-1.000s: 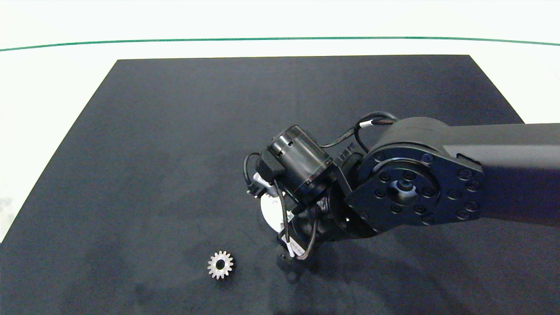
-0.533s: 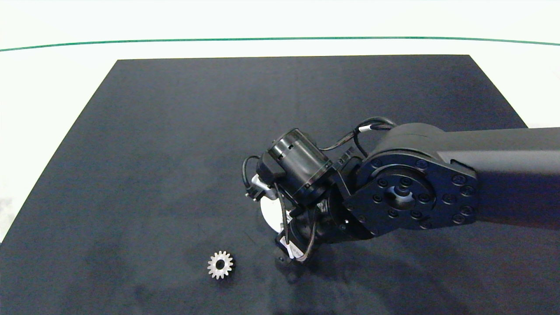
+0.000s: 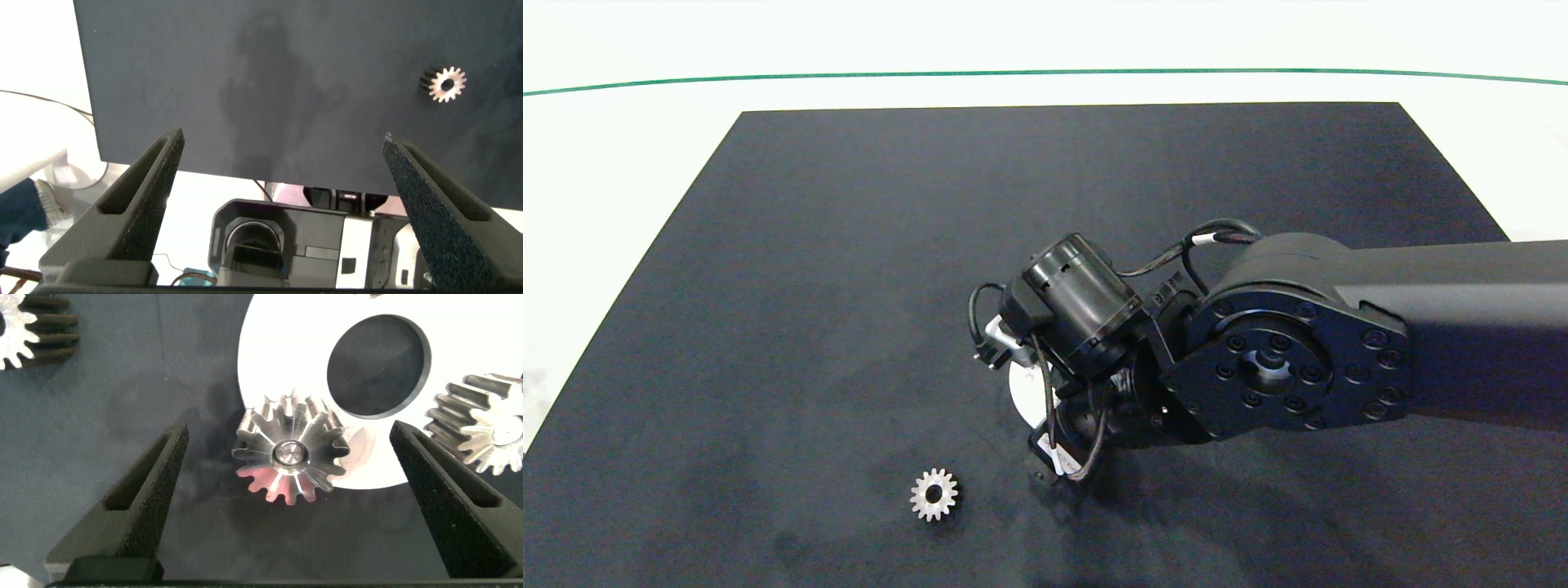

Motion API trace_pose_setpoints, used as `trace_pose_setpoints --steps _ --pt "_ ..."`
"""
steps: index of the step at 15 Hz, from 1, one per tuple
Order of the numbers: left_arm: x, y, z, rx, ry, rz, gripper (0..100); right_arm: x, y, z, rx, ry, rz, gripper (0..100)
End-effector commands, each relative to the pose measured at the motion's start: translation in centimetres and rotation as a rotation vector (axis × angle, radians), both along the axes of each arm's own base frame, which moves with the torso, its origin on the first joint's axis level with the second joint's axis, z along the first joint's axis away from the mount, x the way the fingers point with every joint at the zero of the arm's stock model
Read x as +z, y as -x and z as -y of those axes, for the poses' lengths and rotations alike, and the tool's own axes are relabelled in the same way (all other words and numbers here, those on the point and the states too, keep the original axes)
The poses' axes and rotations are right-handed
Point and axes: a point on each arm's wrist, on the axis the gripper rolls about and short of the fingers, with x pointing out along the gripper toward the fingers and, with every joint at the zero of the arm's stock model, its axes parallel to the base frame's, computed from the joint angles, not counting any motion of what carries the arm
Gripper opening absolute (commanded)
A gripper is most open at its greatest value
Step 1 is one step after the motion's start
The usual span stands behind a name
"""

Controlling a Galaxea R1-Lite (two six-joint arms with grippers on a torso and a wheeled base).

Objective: Remove an incorrectly installed larger gear and replace it with the correct smaller gear

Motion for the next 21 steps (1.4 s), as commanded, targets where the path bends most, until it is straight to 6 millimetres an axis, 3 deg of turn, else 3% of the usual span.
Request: trace_pose_setpoints --steps 1,21 --pt "-0.05 0.07 -0.01 0.002 -0.001 -0.007 100 -0.07 0.02 -0.02 0.006 0.009 -0.001 94" --pt "-0.07 0.11 -0.01 0.002 -0.001 -0.007 100 -0.87 -0.60 -0.36 0.042 0.052 0.003 55"
